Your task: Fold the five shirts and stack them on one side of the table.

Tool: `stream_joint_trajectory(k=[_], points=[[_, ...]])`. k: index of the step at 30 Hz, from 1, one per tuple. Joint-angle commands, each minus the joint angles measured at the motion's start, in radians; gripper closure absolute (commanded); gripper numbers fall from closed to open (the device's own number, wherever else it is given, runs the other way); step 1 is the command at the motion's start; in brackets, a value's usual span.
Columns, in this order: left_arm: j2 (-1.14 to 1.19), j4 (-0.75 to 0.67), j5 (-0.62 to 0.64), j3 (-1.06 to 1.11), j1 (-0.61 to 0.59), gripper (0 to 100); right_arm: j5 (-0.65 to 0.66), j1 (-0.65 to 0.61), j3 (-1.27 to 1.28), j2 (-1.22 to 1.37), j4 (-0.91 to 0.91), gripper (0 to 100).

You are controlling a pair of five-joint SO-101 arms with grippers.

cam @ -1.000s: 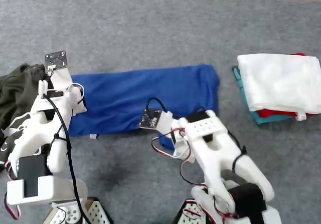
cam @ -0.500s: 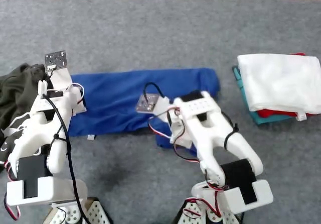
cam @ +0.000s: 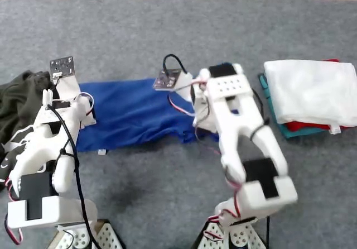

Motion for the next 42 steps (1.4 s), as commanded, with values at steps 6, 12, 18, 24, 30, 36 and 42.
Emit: stream_joint_trajectory(k=[6,12,18,24,30,36,42], points=[[-0.044,-0.021,0.008,-0.005,0.004,97,0.140,-0.028,-0.501,0.341,0.167,98.5],[-0.043,-0.051,0.009,0.002,0.004,97,0.166,-0.032,-0.829,0.575,0.255,98.4],[-0.041,-0.064,0.009,0.005,0.002,97,0.166,-0.069,-1.084,0.750,0.296,98.2],[-0.041,-0.068,0.009,0.005,0.004,97,0.161,-0.068,-1.210,0.802,0.334,74.3],[-0.041,-0.063,0.009,0.005,0.004,97,0.147,-0.035,-1.239,0.745,0.338,72.7],[-0.043,-0.063,0.009,0.008,0.004,97,0.020,-0.020,-1.236,0.645,0.339,94.4],[-0.044,-0.063,0.009,0.010,-0.002,97,-0.095,-0.020,-1.199,0.526,0.339,98.3]])
